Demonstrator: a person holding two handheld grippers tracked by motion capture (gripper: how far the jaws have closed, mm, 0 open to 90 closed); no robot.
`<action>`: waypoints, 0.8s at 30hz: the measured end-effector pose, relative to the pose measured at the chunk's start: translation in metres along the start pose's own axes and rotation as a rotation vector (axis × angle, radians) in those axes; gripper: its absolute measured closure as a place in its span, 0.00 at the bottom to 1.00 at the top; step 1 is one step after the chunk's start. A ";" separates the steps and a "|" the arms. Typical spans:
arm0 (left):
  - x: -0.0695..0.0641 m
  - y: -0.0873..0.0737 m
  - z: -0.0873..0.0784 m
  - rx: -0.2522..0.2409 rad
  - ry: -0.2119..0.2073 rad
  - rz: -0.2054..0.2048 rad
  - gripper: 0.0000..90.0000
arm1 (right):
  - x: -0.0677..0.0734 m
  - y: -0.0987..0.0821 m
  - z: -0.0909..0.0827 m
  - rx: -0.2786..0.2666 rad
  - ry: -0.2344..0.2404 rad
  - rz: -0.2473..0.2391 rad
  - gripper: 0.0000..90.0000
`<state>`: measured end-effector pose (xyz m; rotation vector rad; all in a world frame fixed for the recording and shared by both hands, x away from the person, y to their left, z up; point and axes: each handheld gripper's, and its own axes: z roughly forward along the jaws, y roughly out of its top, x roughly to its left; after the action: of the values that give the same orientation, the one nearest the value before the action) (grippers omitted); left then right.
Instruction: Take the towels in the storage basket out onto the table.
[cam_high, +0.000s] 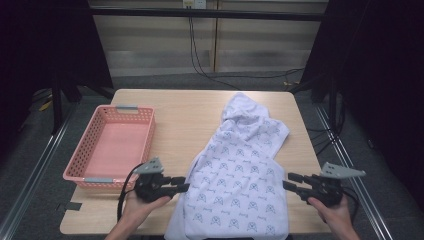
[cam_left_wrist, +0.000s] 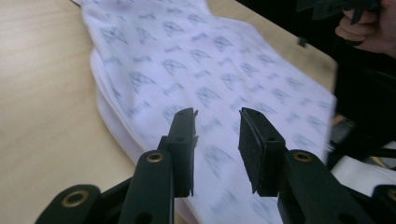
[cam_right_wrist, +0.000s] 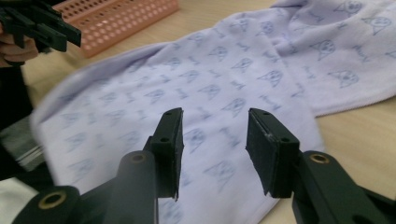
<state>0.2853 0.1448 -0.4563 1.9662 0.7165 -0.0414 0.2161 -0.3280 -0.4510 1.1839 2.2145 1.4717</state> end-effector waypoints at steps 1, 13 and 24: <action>0.008 0.003 0.008 0.004 -0.010 -0.021 0.71 | -0.005 0.003 0.009 0.024 -0.010 -0.004 0.63; 0.044 0.004 0.064 0.162 0.125 -0.052 0.88 | -0.046 0.004 0.088 0.244 -0.149 -0.027 0.76; 0.007 -0.023 -0.016 0.056 0.057 -0.068 0.98 | -0.013 -0.005 0.035 0.168 -0.044 -0.023 0.95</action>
<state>0.2748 0.1688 -0.4694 2.0030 0.8273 -0.0467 0.2423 -0.3152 -0.4743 1.2235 2.3518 1.2593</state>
